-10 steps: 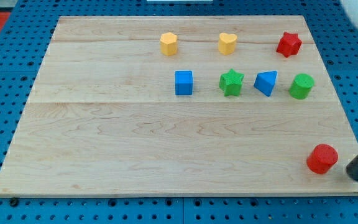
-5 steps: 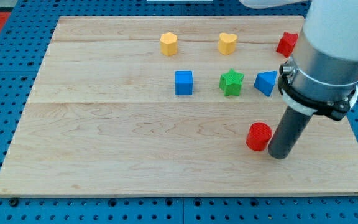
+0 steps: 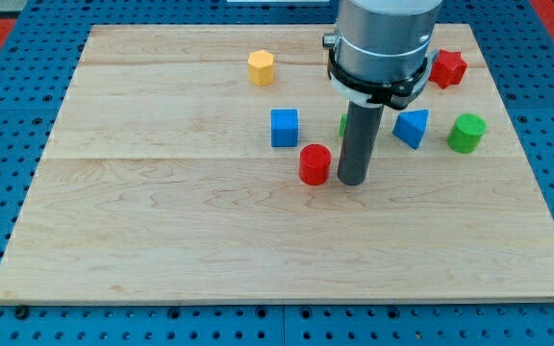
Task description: Move the red circle to the left side of the yellow hexagon
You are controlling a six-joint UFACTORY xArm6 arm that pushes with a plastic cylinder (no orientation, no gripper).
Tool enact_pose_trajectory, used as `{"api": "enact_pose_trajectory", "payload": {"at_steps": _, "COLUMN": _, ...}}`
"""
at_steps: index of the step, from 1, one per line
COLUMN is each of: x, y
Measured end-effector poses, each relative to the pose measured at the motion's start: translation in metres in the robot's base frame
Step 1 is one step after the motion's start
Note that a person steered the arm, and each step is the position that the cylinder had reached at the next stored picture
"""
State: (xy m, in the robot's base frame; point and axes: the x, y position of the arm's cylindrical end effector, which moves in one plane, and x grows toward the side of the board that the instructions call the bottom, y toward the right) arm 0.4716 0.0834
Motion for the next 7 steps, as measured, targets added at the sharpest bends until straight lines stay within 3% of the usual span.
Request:
{"api": "enact_pose_trajectory", "payload": {"at_steps": 1, "x": -0.01, "y": -0.038}}
{"api": "enact_pose_trajectory", "payload": {"at_steps": 2, "x": -0.024, "y": -0.14}}
{"api": "enact_pose_trajectory", "payload": {"at_steps": 3, "x": -0.013, "y": -0.184}}
{"api": "enact_pose_trajectory", "payload": {"at_steps": 5, "x": -0.055, "y": -0.218}}
{"api": "enact_pose_trajectory", "payload": {"at_steps": 6, "x": -0.013, "y": -0.229}}
{"api": "enact_pose_trajectory", "payload": {"at_steps": 7, "x": -0.035, "y": -0.282}}
